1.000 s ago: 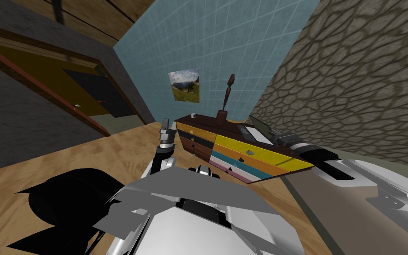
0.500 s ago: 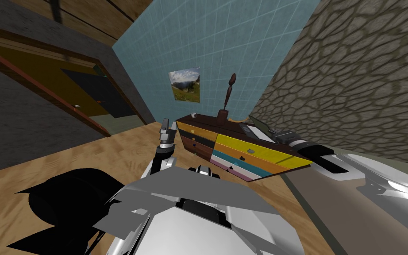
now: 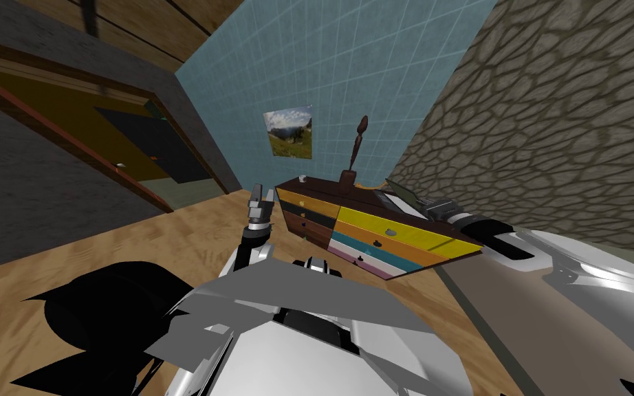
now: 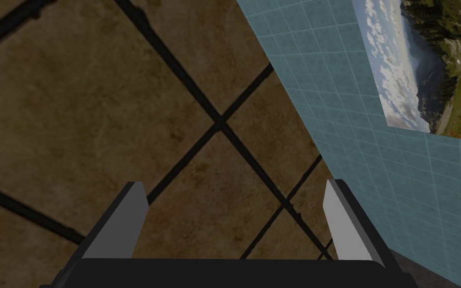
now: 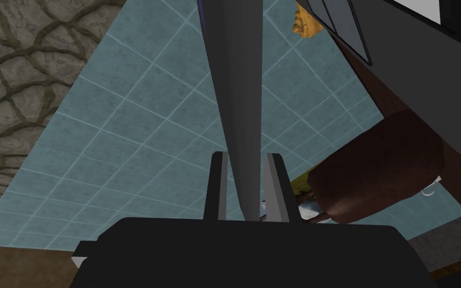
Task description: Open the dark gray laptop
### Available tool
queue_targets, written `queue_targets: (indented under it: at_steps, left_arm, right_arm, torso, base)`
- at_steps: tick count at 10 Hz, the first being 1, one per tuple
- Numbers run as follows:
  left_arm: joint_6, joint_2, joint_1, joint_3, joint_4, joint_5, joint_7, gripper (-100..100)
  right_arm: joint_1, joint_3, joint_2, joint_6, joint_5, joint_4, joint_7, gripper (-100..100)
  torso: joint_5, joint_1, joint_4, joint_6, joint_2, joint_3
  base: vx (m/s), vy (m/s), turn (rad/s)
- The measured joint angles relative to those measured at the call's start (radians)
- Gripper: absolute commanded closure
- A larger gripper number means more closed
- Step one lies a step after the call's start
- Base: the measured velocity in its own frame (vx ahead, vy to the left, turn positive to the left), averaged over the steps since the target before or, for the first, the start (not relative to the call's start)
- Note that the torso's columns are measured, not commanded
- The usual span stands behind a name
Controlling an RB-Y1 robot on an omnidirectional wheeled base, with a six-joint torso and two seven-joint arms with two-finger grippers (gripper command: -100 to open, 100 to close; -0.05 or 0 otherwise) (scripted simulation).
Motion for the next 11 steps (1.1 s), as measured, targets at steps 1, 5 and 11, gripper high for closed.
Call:
queue_targets:
  at_steps: [1,5,11]
  left_arm:
    - [0.0,0.0,0.0,0.0,0.0,0.0,0.0,0]
    - [0.0,0.0,0.0,0.0,0.0,0.0,0.0,0]
    - [0.0,0.0,0.0,0.0,0.0,0.0,0.0,0]
  right_arm:
    - [-0.031,0.023,0.0,0.001,0.001,0.028,0.0,100]
    - [-0.173,0.129,-0.035,-0.048,0.019,0.158,0.035,100]
    - [-0.377,0.276,-0.068,-0.103,0.04,0.343,0.072,100]
  torso:
    - [-0.001,-0.003,-0.001,0.0,-0.002,-0.002]
    - [-0.001,-0.001,0.0,0.0,0.001,0.001]
    - [0.001,-0.001,0.0,-0.001,-0.003,-0.002]
  base:
    - [0.0,0.0,0.0]
    - [-0.047,0.056,-0.012]
    - [-0.035,0.035,-0.011]
